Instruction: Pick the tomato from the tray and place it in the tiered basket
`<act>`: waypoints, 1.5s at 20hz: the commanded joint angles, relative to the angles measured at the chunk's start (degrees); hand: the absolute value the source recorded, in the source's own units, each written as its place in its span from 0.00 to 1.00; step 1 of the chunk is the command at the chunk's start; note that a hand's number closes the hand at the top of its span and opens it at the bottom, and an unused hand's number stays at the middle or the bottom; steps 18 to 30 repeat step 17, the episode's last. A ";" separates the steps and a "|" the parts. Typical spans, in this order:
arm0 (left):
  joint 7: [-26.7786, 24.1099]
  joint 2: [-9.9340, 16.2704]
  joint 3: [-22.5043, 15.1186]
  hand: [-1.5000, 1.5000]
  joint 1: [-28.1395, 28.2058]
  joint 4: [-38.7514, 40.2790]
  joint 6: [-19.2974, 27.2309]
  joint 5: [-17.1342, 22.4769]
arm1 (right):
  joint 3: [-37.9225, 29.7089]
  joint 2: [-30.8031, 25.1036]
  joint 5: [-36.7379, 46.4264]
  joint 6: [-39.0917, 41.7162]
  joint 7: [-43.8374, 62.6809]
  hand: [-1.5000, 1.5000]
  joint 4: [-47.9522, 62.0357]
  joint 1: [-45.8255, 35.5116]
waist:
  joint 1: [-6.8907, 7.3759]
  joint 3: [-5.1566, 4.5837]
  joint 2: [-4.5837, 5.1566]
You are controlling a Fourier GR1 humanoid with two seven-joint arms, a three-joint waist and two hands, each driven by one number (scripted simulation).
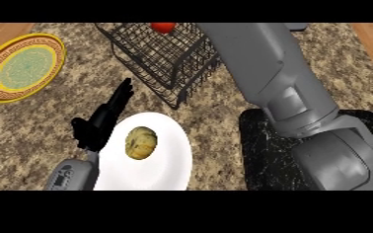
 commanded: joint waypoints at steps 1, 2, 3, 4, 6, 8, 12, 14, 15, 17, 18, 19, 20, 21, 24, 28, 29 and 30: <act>0.01 0.45 0.75 0.50 2.40 -0.04 0.32 0.26 | 3.23 -2.90 7.63 -11.45 7.85 0.00 2.61 -1.04 | -2.50 0.02 -0.97; -1.02 2.37 2.23 0.50 1.90 0.28 -0.96 0.88 | 3.67 -4.08 8.83 -12.30 8.15 0.00 2.31 -0.98 | -3.03 0.03 -1.04; 0.76 0.12 1.72 0.50 2.60 -0.87 0.94 1.18 | 4.36 -3.71 9.91 -12.66 9.56 0.00 1.37 -1.04 | -3.99 0.11 -1.70; 0.09 1.20 2.04 0.50 4.68 -1.20 -0.02 1.50 | 4.57 -5.49 11.01 -12.88 10.23 0.00 1.36 -0.44 | -4.03 0.13 -1.73; -0.70 1.73 2.92 0.50 4.63 -1.12 0.73 1.10 | 5.04 -2.98 12.53 -18.96 9.51 0.00 -1.12 3.01 | -4.83 0.19 -1.93; -1.26 0.52 1.90 0.50 5.97 -1.94 1.43 0.53 | 4.05 -5.59 11.79 -15.34 9.50 0.00 -5.07 2.50 | -6.32 0.27 -2.63; -0.80 2.24 4.44 0.50 6.43 -0.74 1.09 1.79 | 3.19 -6.82 11.12 -13.47 8.39 0.00 -12.70 6.23 | -8.66 0.36 -3.48; -0.59 3.22 5.90 0.50 6.83 -1.41 0.97 2.71 | 4.26 -5.74 11.43 -12.29 7.32 0.00 -15.34 11.67 | -9.43 0.41 -3.71; -0.60 1.94 4.90 0.50 7.81 -1.47 2.44 1.62 | 3.88 -6.88 10.47 -10.09 6.96 0.00 -16.69 12.36 | -10.45 0.48 -4.20; -0.23 1.72 5.33 0.50 6.28 -0.87 1.98 2.45 | 4.91 -4.82 9.94 -9.61 6.51 0.00 -19.90 15.86 | -11.50 0.45 -4.10; -0.23 1.72 5.33 0.50 6.28 -0.87 1.98 2.45 | 4.91 -4.82 9.94 -9.61 6.51 0.00 -19.90 15.86 | -11.50 0.45 -4.10; -0.23 1.72 5.33 0.50 6.28 -0.87 1.98 2.45 | 4.91 -4.82 9.94 -9.61 6.51 0.00 -19.90 15.86 | -11.50 0.45 -4.10; -0.23 1.72 5.33 0.50 6.28 -0.87 1.98 2.45 | 4.91 -4.82 9.94 -9.61 6.51 0.00 -19.90 15.86 | -11.50 0.45 -4.10; -0.23 1.72 5.33 0.50 6.28 -0.87 1.98 2.45 | 4.91 -4.82 9.94 -9.61 6.51 0.00 -19.90 15.86 | -11.50 0.45 -4.10; -0.23 1.72 5.33 0.50 6.28 -0.87 1.98 2.45 | 4.91 -4.82 9.94 -9.61 6.51 0.00 -19.90 15.86 | -11.50 0.45 -4.10; -0.23 1.72 5.33 0.50 6.28 -0.87 1.98 2.45 | 4.91 -4.82 9.94 -9.61 6.51 0.00 -19.90 15.86 | -11.50 0.45 -4.10; -0.23 1.72 5.33 0.50 6.28 -0.87 1.98 2.45 | 4.91 -4.82 9.94 -9.61 6.51 0.00 -19.90 15.86 | -11.50 0.45 -4.10; -0.23 1.72 5.33 0.50 6.28 -0.87 1.98 2.45 | 4.91 -4.82 9.94 -9.61 6.51 0.00 -19.90 15.86 | -11.50 0.45 -4.10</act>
